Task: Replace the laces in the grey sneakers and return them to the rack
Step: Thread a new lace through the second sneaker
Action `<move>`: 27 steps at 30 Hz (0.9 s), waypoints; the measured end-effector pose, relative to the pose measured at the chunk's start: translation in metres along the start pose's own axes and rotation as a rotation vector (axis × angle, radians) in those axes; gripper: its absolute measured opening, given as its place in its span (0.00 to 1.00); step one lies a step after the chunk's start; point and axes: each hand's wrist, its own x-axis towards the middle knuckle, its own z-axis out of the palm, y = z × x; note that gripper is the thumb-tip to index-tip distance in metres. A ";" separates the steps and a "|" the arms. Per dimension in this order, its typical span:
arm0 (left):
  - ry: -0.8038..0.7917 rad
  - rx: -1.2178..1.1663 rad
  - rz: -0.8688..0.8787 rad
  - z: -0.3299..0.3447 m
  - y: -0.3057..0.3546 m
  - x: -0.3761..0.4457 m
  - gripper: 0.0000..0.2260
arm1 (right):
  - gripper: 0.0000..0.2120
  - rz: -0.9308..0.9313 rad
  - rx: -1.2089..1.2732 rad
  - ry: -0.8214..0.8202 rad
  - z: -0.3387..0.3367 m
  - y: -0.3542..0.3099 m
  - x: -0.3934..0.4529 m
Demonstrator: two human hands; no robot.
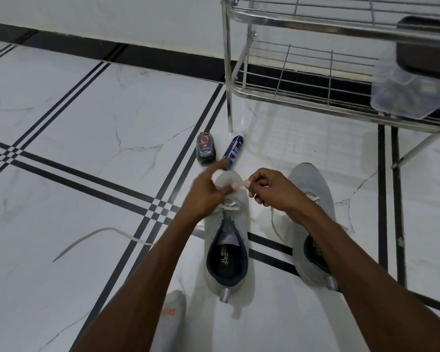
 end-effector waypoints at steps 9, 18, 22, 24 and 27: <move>0.266 0.145 -0.071 -0.012 -0.021 -0.001 0.12 | 0.09 0.020 0.006 0.041 -0.005 0.002 0.000; 0.188 0.215 -0.035 0.005 -0.024 -0.001 0.04 | 0.06 -0.001 0.019 -0.143 -0.002 -0.006 -0.010; 0.317 0.119 -0.074 0.004 -0.023 -0.012 0.11 | 0.05 -0.064 0.034 -0.219 0.002 -0.011 -0.011; 0.362 0.117 -0.061 0.004 -0.018 -0.022 0.13 | 0.06 -0.066 0.044 -0.214 0.008 -0.010 -0.010; 0.170 0.192 -0.091 0.002 -0.017 -0.034 0.12 | 0.08 -0.025 0.051 -0.135 0.018 -0.008 -0.007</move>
